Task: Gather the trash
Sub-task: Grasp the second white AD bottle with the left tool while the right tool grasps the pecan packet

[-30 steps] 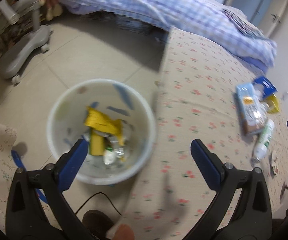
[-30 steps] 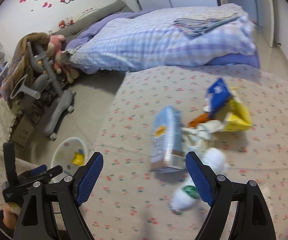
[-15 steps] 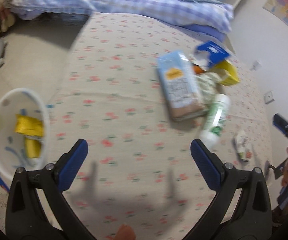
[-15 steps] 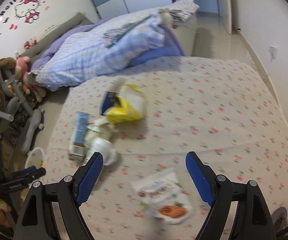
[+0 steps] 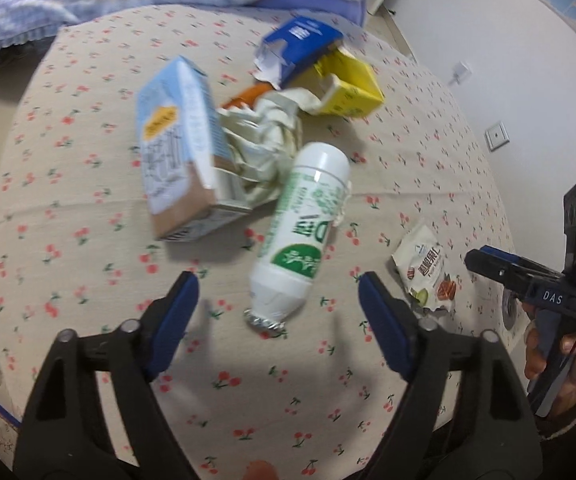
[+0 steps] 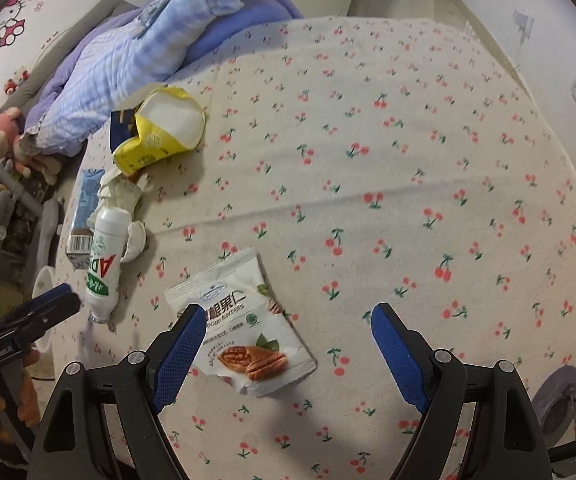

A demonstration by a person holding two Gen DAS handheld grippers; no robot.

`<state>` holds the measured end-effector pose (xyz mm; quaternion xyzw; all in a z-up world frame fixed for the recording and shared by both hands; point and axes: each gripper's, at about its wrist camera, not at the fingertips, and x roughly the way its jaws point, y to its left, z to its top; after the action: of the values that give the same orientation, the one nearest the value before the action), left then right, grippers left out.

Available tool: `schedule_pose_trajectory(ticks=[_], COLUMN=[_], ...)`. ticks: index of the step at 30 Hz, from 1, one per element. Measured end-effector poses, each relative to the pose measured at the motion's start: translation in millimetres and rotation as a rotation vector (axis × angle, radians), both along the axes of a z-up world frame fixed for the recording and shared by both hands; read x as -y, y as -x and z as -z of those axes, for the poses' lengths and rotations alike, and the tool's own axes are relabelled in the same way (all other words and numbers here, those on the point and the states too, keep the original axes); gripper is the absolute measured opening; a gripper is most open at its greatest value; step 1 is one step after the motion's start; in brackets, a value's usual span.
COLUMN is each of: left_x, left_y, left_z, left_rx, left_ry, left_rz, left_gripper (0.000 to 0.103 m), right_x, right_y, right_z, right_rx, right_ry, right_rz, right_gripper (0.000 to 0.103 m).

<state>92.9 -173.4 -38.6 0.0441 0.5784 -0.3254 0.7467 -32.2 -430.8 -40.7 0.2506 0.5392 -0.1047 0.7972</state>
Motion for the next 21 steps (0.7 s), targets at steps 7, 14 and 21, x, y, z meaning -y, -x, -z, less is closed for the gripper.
schedule_pose_trajectory(ticks=[7,14,21], left_x=[18,29,33], left_y=[-3,-9,-10], left_z=[10,21,23], left_rx=[-0.005,-0.007,0.0], left_ry=[0.007,-0.005,-0.003], left_rz=[0.044,0.067,0.074], left_gripper=[0.07,0.055,0.04], right_x=[-10,-17,-24], right_y=[-6,-12,-12], right_z=[12,27,30], right_rx=[-0.046,-0.083,-0.078], right_ry=[-0.028,-0.022,-0.001], right_rz=[-0.047,-0.07,-0.102], right_gripper=[0.086,0.086,0.086])
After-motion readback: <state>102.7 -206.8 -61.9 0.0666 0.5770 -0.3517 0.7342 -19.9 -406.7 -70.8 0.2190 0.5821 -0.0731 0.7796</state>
